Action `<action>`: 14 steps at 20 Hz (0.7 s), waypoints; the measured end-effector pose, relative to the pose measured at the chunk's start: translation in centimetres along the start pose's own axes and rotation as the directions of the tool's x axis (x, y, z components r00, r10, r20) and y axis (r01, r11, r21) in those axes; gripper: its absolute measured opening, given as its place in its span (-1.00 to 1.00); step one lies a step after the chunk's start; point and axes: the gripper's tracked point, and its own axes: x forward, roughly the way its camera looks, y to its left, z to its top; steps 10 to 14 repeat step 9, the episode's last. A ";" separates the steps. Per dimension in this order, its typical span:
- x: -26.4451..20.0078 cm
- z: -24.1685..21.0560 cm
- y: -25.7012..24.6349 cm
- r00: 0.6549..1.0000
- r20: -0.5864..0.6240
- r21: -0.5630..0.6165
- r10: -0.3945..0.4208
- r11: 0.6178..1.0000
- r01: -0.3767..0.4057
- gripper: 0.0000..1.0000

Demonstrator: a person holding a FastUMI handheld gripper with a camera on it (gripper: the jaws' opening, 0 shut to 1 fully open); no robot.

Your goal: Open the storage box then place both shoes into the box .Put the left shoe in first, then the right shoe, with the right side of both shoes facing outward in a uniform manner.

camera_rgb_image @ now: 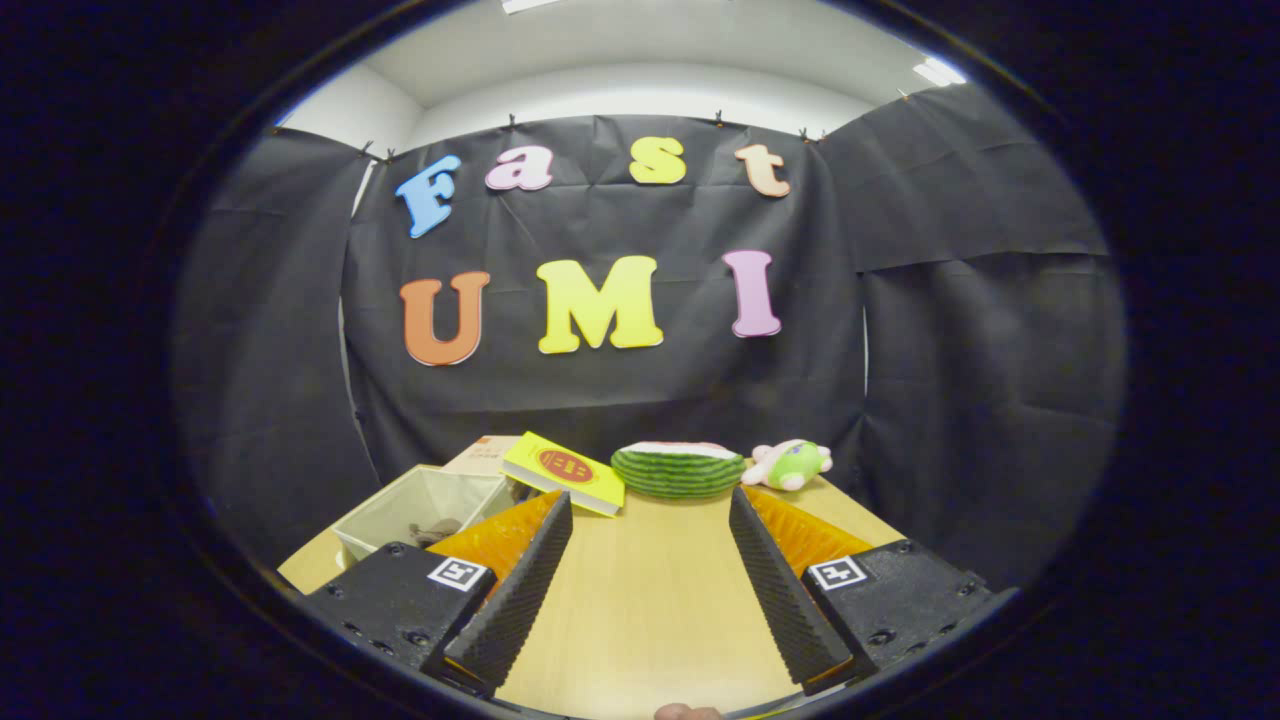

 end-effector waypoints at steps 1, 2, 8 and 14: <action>0.0 0.0 -1.0 1.000 0.009 0.009 -0.014 1.000 0.014 1.00; -0.2 0.2 -1.8 0.999 0.021 0.017 -0.025 1.000 0.025 1.00; -1.0 0.3 -1.3 0.999 0.031 0.050 0.028 0.998 -0.030 1.00; -1.1 0.1 -1.1 0.999 0.023 0.049 0.032 0.998 -0.033 1.00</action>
